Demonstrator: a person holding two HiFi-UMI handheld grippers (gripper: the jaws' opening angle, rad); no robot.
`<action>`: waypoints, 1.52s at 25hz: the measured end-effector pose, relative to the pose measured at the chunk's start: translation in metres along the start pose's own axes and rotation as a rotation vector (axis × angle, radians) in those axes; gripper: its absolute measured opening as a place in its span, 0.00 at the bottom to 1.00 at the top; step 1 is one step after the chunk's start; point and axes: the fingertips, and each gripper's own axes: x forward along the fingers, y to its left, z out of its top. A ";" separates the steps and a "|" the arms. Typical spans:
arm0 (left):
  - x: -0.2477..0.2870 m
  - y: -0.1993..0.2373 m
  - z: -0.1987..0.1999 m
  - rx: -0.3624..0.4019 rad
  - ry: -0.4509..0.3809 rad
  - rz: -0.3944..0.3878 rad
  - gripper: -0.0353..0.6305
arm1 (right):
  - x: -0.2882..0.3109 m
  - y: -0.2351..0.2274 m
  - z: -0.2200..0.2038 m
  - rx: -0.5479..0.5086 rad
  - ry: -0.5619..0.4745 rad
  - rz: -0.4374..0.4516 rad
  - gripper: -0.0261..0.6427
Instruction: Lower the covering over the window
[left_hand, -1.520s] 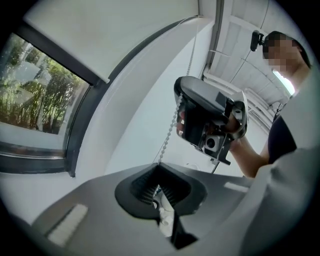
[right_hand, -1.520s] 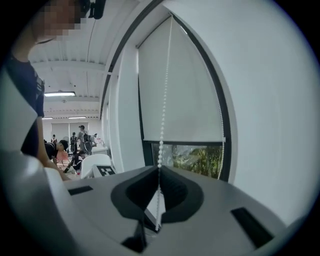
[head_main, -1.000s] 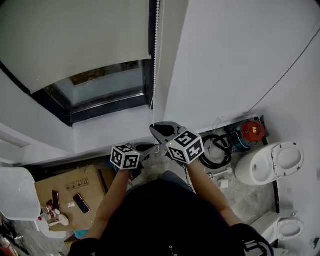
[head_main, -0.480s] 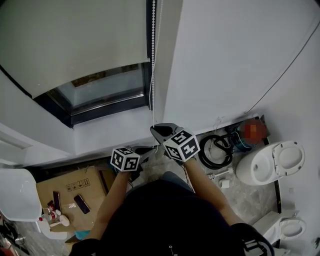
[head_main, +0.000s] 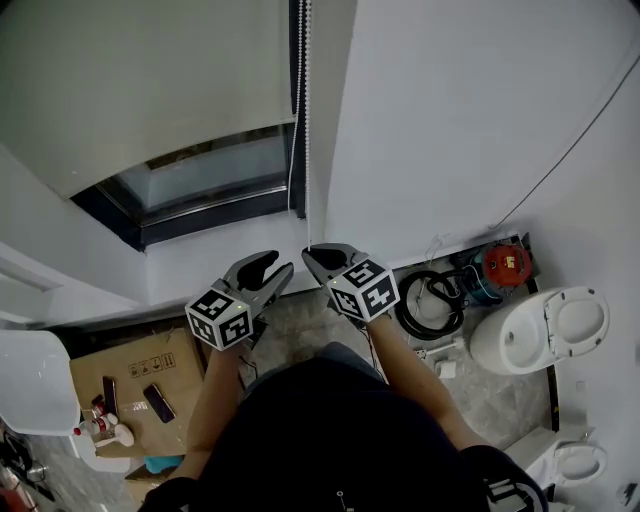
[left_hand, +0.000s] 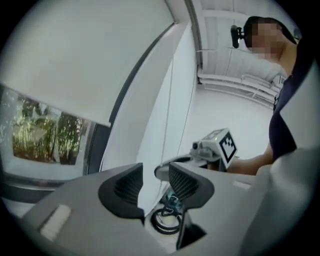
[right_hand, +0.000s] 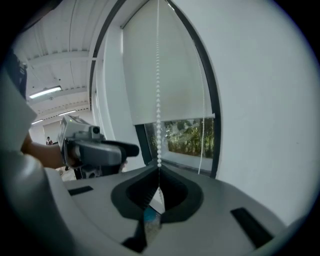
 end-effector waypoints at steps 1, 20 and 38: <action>-0.002 -0.002 0.015 0.022 -0.028 0.009 0.28 | -0.001 -0.001 0.000 -0.001 0.002 0.002 0.06; -0.029 -0.034 0.116 0.224 -0.162 0.375 0.07 | -0.017 -0.039 -0.003 -0.115 0.052 -0.102 0.08; -0.038 -0.067 0.182 0.337 -0.332 0.541 0.07 | -0.221 -0.046 0.179 -0.260 -0.577 -0.477 0.06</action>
